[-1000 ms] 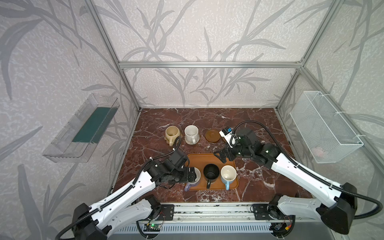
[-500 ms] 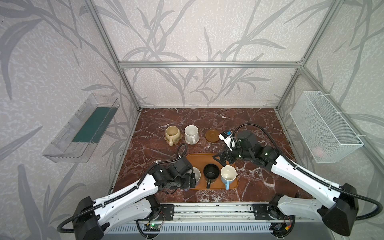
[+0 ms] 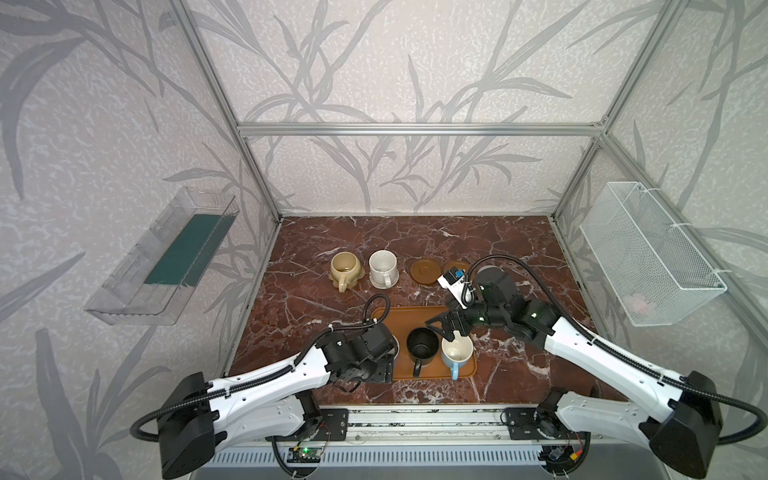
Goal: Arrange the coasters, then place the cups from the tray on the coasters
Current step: 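Close the left gripper on the lavender mug and lift it off the tray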
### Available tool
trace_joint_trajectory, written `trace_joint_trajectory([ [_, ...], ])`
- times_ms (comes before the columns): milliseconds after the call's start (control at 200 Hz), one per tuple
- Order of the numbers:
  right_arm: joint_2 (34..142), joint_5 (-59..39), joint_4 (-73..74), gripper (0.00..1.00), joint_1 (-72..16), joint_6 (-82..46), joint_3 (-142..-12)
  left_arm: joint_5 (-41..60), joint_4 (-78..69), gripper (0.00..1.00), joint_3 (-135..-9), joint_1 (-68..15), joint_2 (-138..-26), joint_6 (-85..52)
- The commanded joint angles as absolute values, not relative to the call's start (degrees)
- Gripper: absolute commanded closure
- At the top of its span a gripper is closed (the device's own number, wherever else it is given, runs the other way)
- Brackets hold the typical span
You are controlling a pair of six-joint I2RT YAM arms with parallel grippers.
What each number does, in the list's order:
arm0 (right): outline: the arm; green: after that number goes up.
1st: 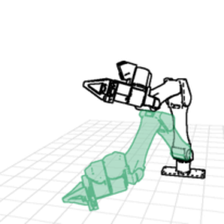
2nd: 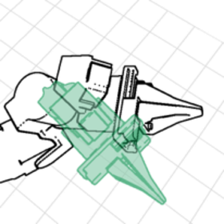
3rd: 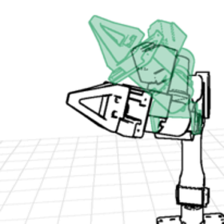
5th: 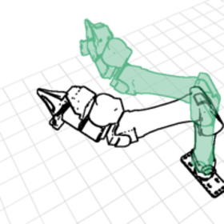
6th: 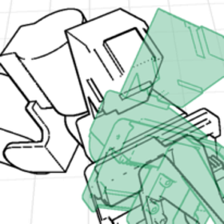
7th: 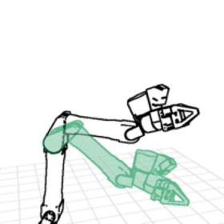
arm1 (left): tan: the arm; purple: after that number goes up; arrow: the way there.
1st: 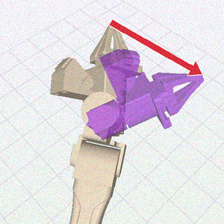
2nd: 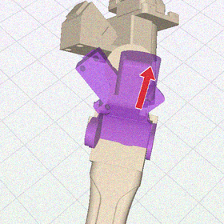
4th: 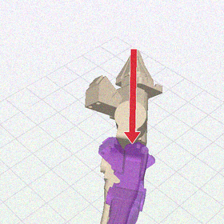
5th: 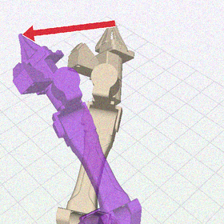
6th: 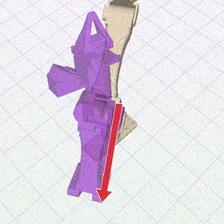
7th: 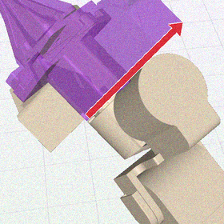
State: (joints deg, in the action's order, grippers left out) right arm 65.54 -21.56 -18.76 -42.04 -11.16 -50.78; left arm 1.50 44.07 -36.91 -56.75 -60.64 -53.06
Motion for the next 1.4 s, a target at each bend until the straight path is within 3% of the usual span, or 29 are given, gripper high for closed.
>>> trace_joint_trajectory([
  [0,64.97,-22.5,-16.33,0.01,-42.18,-11.99,-50.27,-1.8,43.46,0.27,-36.02,-57.08,-61.73,-53.72],
  [75,65.38,-22.68,-16.31,0.01,-42.19,-12.13,-50.27,-2.09,42.68,0.35,-36.04,-57.13,-62.5,-53.37],
  [320,64.78,-22.06,-16.15,0.01,-42.39,-12.41,-49.4,-3.49,41.96,0.4,-35.87,-57.86,-64.16,-53.43],
  [555,65.27,-24.97,-15.84,0.01,-42.71,-12.68,-49.39,-4.21,39.98,0.53,-35.08,-58.36,-65.23,-53.53],
  [700,65.83,-26.08,-15.47,0.01,-43.11,-12.51,-49.14,-4.67,39.65,0.54,-35.07,-58.61,-65.99,-53.35],
  [750,65.98,-26.14,-15.26,0.01,-43.15,-12.57,-48.97,-4.83,39.56,0.62,-35.16,-58.67,-66.09,-53.33],
  [1020,66.62,-25.76,-14.57,0.01,-43.46,-13.05,-48.74,-5.87,39.54,0.69,-35.31,-58.8,-66.6,-53.26],
  [1105,66.71,-25.66,-14.64,0.01,-43.6,-13.14,-48.78,-6.06,39.47,0.81,-35.46,-58.94,-66.32,-53.28],
  [1260,66.46,-25.84,-14.85,0.01,-43.77,-13.1,-48.63,-6.67,40.34,0.93,-36.36,-58.97,-66.04,-53.0],
  [1395,66.18,-25.58,-14.85,0.01,-43.86,-13.1,-48.0,-7.24,41.59,0.97,-37.49,-59.02,-65.84,-52.61],
])
